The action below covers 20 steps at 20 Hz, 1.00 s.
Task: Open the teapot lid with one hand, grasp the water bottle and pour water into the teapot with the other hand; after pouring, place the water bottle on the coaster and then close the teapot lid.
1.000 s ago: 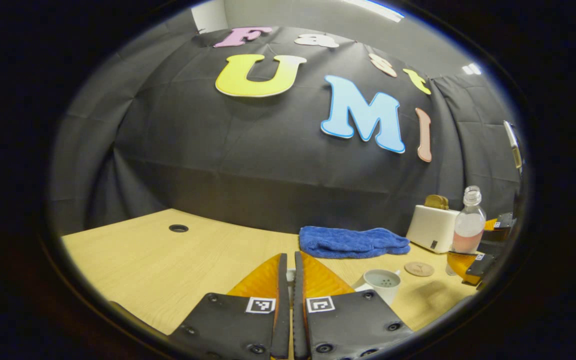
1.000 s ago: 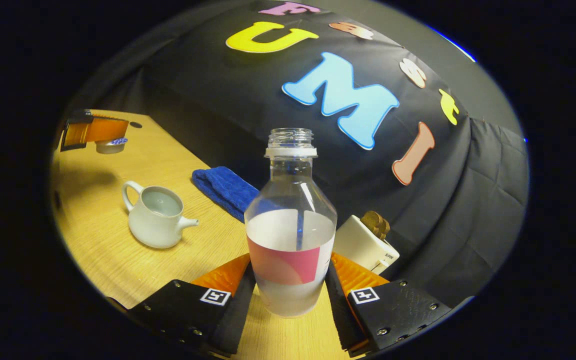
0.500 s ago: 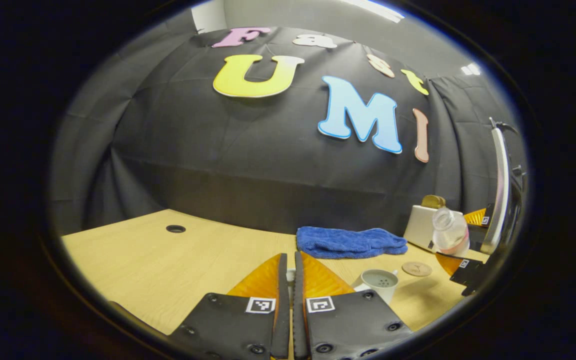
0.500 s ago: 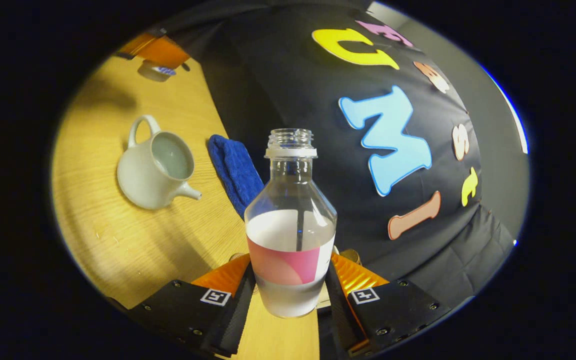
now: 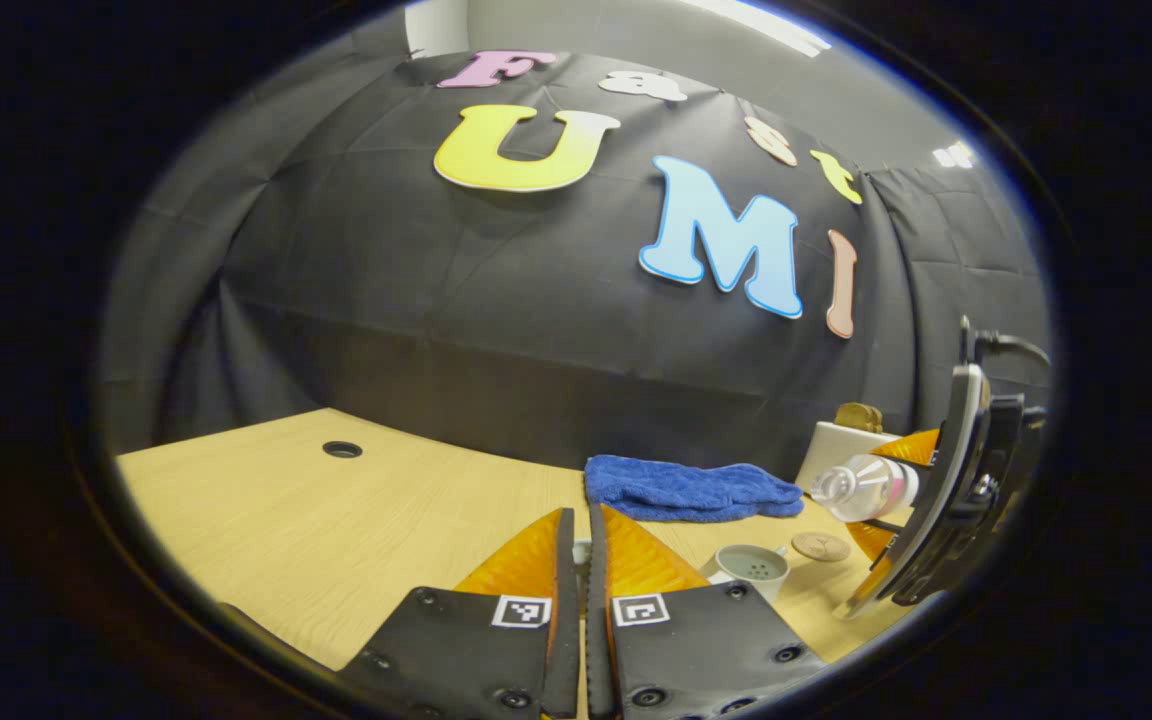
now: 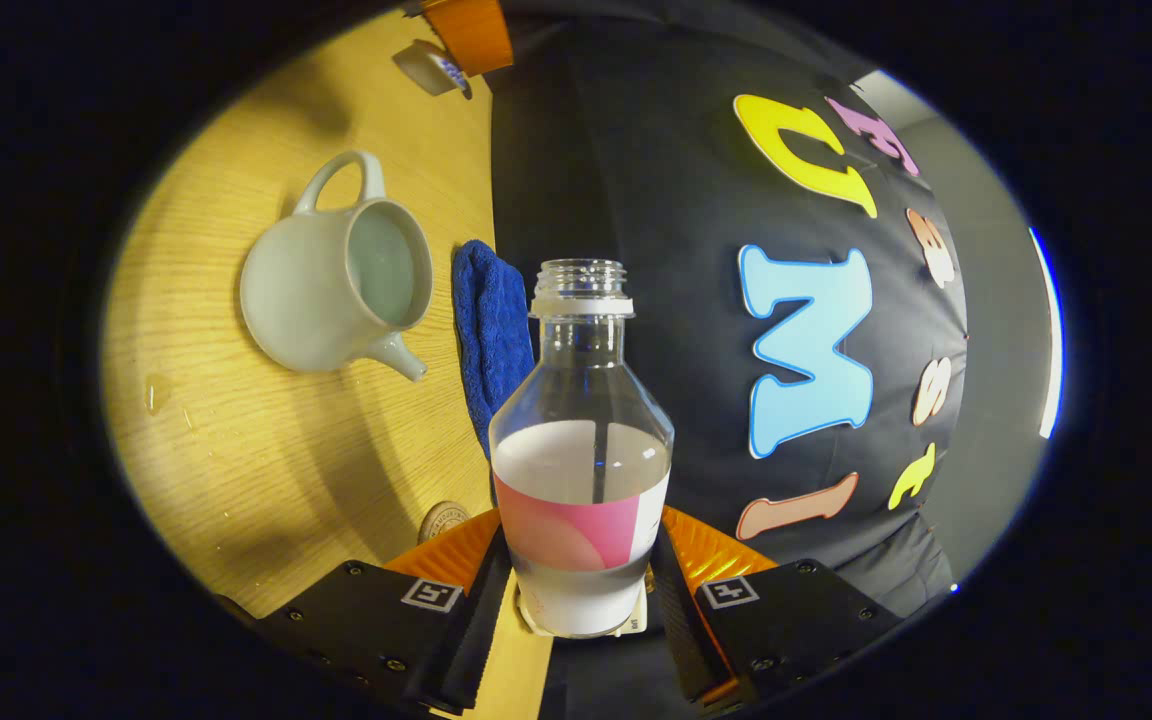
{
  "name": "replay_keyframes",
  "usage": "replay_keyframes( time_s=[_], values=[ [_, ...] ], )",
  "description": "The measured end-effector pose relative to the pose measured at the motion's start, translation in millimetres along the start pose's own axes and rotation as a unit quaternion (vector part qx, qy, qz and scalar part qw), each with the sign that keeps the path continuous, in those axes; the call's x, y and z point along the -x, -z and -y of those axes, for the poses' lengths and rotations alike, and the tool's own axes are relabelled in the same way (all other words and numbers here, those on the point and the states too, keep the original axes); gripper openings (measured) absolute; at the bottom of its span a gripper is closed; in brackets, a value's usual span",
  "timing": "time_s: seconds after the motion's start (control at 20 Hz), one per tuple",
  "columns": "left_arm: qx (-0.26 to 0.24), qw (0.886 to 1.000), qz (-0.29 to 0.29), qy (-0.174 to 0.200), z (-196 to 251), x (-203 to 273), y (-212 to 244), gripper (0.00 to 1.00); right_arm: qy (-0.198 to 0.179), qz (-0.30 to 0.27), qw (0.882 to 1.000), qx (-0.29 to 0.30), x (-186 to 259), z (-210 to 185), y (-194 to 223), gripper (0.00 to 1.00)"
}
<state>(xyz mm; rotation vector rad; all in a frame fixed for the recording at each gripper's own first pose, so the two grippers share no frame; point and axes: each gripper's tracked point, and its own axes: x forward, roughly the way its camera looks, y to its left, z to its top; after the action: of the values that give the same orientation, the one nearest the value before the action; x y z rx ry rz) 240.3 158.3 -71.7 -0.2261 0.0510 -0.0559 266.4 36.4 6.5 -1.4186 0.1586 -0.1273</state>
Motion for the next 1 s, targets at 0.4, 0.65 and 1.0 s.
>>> replay_keyframes(
  time_s=[0.4,0.65,1.0],
  values=[
    [0.022,1.000,0.001,-0.001,-6,0,1,0.09,-0.011,0.020,0.995,0.095,-14,4,-7,0.72],
    [0.028,1.000,0.002,-0.002,-7,1,-1,0.09,0.012,0.026,0.989,0.146,-17,11,-8,0.72],
    [0.029,1.000,0.001,-0.004,-8,0,0,0.12,0.046,0.046,0.977,0.202,-19,15,-21,0.72]
  ],
)
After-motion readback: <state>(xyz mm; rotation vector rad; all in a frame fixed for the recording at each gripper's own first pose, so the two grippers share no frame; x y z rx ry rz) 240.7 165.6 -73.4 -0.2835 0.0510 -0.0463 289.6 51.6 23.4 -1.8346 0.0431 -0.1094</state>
